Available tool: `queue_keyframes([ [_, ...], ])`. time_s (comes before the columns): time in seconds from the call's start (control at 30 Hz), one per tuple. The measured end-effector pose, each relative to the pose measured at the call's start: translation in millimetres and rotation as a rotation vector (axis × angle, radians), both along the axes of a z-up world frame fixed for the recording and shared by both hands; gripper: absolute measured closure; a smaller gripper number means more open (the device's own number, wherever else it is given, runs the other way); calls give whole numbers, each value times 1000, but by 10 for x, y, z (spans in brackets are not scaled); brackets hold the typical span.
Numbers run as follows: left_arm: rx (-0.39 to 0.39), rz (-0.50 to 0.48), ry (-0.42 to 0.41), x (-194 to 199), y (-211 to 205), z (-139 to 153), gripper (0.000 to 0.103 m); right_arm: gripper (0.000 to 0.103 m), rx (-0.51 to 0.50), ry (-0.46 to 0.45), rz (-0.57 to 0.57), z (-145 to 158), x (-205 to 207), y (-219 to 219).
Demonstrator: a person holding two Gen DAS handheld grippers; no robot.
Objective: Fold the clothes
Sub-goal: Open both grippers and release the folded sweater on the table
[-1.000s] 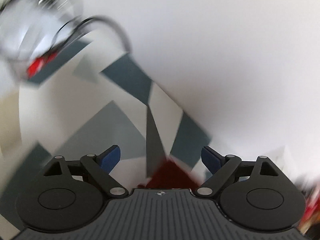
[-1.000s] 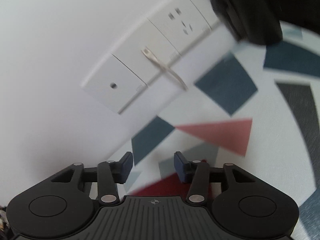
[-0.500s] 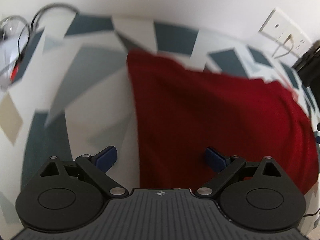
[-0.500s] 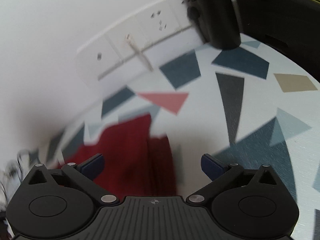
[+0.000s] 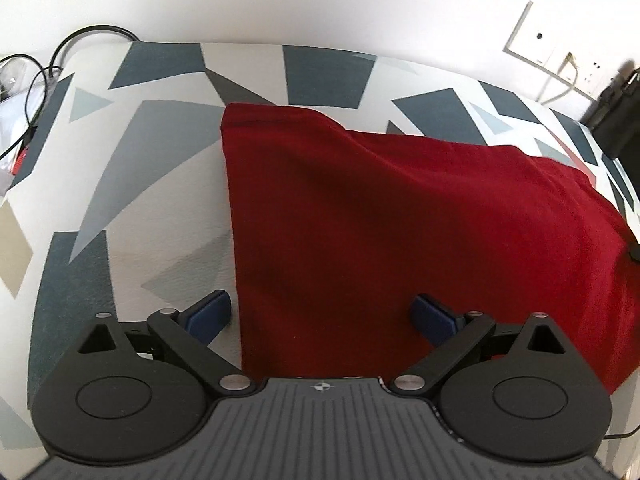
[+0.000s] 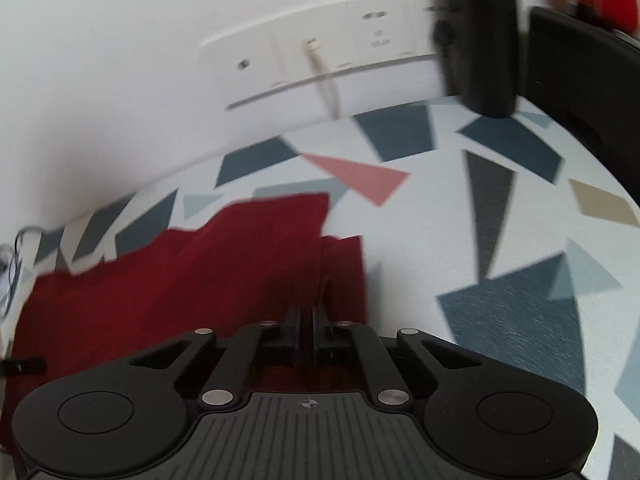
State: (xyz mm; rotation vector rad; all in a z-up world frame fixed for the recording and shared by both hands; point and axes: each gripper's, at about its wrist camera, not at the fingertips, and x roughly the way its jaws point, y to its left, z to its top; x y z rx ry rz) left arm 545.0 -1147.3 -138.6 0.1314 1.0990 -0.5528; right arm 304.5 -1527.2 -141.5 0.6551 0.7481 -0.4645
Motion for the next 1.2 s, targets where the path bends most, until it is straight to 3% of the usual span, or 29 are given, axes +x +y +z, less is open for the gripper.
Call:
queue_keyframes([
  [0.17,40,-50,-3,-6,-76,-24,0,98,-7,20,-8,-41,-30,26],
  [0.23,63,-73,-16,-28,-109,-34,0,84,22,15,-34,-56,-37,-4],
  [0.27,70,-81,-23,-38,-120,-39,0,58,40,14,-49,-59,-37,-15],
  [0.3,77,-88,-30,-48,-131,-45,0,25,47,-4,-62,-47,-53,-21],
  [0.37,77,-86,-40,-55,-138,-51,0,1,33,-54,-76,-13,-95,-13],
  [0.47,73,-82,-68,-81,-151,-63,0,1,-19,-61,1,-4,-39,32],
  [0.63,51,-86,-103,-125,-145,-74,0,1,32,36,161,-172,191,109],
  [0.7,48,-81,-110,-135,-145,-75,0,1,-35,66,188,-192,275,205],
  [0.87,47,-96,-105,-119,-135,-67,0,1,-167,149,228,-232,461,394],
  [0.97,49,-110,-87,-94,-95,-51,0,1,-185,155,242,-238,463,413],
  [1.2,48,-90,-128,-160,-85,-74,0,1,-217,148,252,-262,457,448],
])
